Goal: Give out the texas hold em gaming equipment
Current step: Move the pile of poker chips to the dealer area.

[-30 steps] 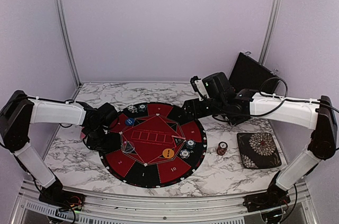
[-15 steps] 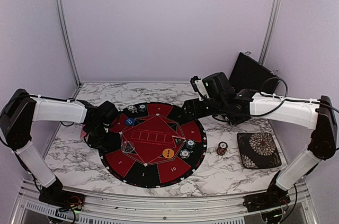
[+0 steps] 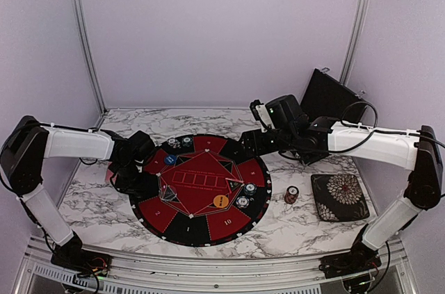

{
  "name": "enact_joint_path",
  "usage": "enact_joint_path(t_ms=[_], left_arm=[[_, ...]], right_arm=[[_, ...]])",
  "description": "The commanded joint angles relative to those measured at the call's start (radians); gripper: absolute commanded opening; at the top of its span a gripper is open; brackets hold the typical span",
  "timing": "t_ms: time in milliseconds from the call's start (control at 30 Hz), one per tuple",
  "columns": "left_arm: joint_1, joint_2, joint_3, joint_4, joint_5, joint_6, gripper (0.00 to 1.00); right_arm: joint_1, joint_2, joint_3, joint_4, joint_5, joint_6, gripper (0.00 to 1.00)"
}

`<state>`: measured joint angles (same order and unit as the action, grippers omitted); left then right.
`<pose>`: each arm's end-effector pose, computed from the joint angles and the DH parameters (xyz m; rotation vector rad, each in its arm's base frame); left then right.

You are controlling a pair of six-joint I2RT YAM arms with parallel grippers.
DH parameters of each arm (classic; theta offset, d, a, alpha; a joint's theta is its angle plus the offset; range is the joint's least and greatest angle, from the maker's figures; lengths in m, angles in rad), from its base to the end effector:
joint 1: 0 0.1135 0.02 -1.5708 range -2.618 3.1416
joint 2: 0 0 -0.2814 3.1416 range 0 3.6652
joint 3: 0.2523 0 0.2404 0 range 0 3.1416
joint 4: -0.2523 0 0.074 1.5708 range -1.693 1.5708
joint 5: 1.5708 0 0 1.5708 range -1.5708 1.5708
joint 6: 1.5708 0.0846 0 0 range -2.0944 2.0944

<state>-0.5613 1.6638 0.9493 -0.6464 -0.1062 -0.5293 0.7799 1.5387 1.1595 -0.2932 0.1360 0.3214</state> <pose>0.2539 -0.1490 0.1318 0.0303 2.9072 -0.0267 0.2732 0.2541 0.2660 -0.4437 2.2297 0.4413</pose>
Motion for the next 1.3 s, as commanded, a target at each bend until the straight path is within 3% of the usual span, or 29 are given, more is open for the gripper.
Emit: enact_joint_path(t_ms=[0, 167, 600, 933, 1167, 1267], left_arm=[[0.009, 0.022, 0.005, 0.011, 0.0, 0.015, 0.3], [0.009, 0.016, -0.002, 0.01, 0.006, 0.014, 0.32], [0.009, -0.004, -0.016, 0.008, 0.024, 0.018, 0.5], [0.009, -0.055, -0.022, -0.017, 0.028, 0.023, 0.71], [0.008, -0.14, 0.001, -0.066, 0.034, 0.033, 0.97], [0.005, -0.175, 0.018, -0.082, 0.033, 0.036, 0.99]], right_arm=[[-0.008, -0.016, 0.011, -0.004, 0.005, 0.013, 0.83], [-0.009, -0.015, 0.011, -0.004, 0.002, 0.013, 0.83], [-0.009, -0.009, 0.012, -0.003, -0.004, 0.016, 0.83], [-0.01, -0.006, 0.02, -0.011, -0.001, 0.018, 0.83], [-0.009, 0.0, 0.033, -0.028, 0.022, 0.02, 0.83], [-0.009, -0.001, 0.042, -0.041, 0.034, 0.018, 0.83]])
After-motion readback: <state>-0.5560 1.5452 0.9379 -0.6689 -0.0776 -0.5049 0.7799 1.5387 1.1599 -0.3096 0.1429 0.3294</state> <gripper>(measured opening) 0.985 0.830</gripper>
